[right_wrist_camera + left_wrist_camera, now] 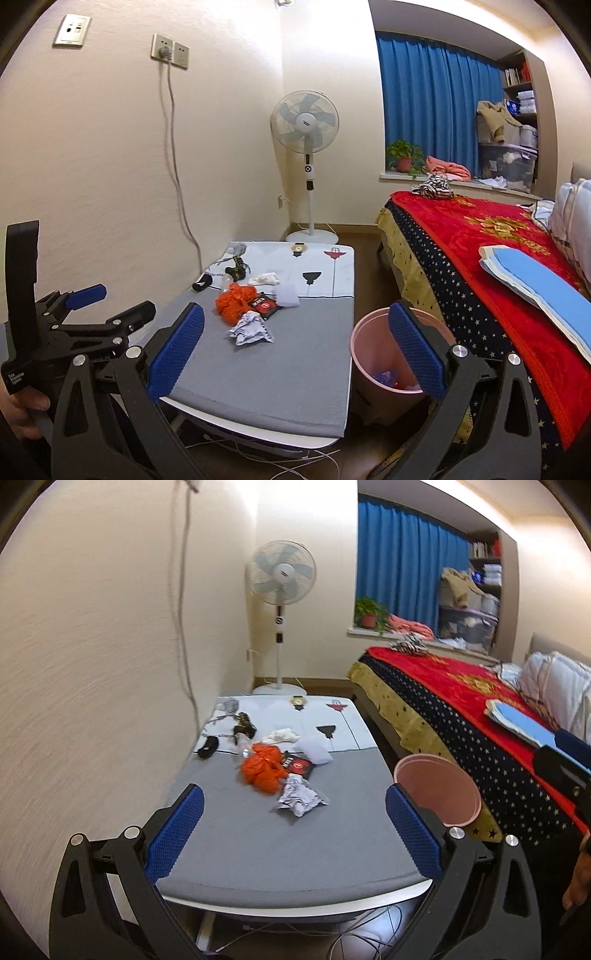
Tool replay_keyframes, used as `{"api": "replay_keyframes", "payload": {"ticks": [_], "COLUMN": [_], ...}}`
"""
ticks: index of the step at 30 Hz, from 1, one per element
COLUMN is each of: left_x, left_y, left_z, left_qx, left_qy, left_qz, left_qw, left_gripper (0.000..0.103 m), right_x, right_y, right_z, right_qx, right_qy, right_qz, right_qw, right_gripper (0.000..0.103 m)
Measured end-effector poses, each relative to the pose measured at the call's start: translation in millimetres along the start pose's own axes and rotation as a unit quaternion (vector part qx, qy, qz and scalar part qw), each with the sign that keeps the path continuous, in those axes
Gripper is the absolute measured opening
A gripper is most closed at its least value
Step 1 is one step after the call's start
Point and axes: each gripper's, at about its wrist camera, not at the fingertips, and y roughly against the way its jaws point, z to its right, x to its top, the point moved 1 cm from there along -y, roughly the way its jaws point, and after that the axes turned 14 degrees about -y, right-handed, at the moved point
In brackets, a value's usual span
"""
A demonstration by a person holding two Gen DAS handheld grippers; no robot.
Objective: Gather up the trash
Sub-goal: 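Move both open grippers back toward the trash on the table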
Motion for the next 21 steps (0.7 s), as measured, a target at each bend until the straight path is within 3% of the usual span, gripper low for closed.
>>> {"api": "replay_keyframes", "payload": {"ticks": [8, 21], "left_x": [3.4, 10.5], "left_y": [9.6, -29.8], "left_z": [-10.7, -27.3], "left_qx": [0.015, 0.032], "left_qy": [0.001, 0.004], "left_qz": [0.015, 0.009], "left_qw": [0.9998, 0.9994], "left_gripper": [0.096, 0.096], "right_x": [1.5, 11.9], "right_y": [1.2, -48.8], "right_z": [-14.5, -14.1], "right_qx": [0.006, -0.011], "right_qy": [0.014, 0.012], "right_qz": [0.005, 0.019], "right_qw": [1.000, 1.000], "right_gripper": [0.098, 0.098]}}
